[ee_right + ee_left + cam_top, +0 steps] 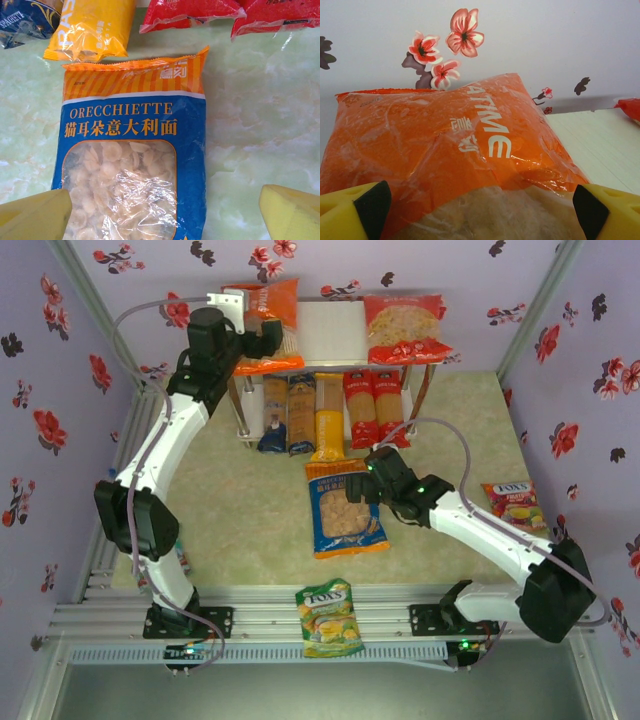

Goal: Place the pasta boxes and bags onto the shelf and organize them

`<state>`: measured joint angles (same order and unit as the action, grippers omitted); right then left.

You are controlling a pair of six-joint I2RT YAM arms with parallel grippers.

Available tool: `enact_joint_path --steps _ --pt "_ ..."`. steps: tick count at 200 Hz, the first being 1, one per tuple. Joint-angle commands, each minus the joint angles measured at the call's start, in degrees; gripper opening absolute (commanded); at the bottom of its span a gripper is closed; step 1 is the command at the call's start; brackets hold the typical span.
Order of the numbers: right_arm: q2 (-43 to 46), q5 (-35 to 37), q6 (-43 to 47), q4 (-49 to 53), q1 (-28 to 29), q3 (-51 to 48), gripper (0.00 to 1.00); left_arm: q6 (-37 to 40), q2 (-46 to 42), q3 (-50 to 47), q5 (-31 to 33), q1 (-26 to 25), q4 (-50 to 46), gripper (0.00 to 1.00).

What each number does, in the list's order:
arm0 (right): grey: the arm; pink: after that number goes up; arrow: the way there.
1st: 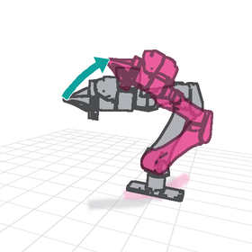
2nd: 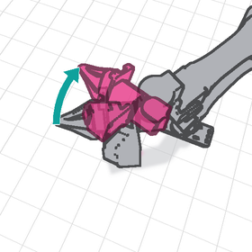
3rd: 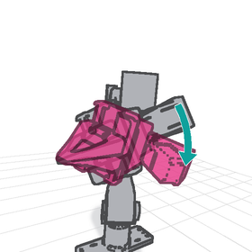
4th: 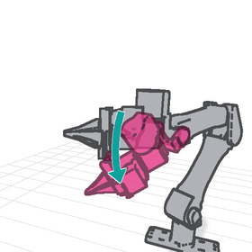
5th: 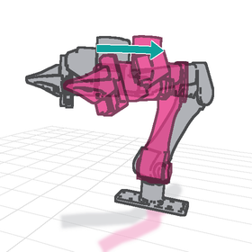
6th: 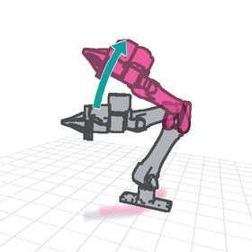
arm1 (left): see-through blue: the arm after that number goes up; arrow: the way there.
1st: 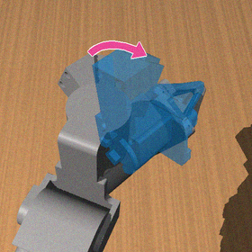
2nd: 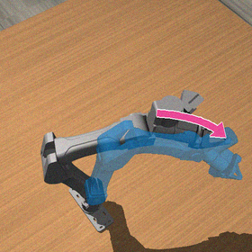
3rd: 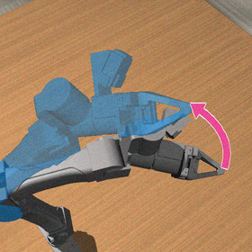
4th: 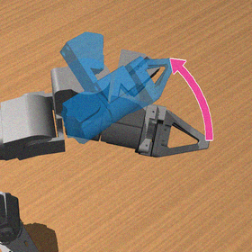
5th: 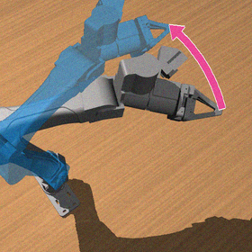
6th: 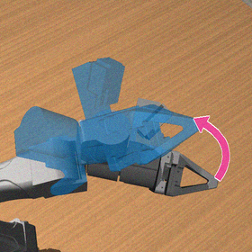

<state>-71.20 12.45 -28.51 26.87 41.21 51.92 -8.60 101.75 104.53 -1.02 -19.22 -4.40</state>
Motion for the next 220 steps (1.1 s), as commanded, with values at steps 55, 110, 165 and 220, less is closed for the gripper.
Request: enact_joint_path --steps 55,110,165,220 --pt "2.6 1.7 0.18 2.25 0.34 0.74 0.97 2.49 2.44 -1.86 -2.11 0.24 -6.48 1.0" --pt "3.98 1.55 -0.33 2.42 0.36 -0.06 0.98 1.92 -1.71 -6.37 -2.32 0.37 1.9 1.0" --pt "5.36 1.79 -0.55 3.23 0.34 -0.6 0.97 -0.84 -9.11 -10.42 -1.91 1.64 13.75 1.0" --pt "6.01 1.84 -0.69 4.4 0.35 -0.94 0.97 -0.85 -23.45 -10.03 3.73 1.59 10.06 1.0"
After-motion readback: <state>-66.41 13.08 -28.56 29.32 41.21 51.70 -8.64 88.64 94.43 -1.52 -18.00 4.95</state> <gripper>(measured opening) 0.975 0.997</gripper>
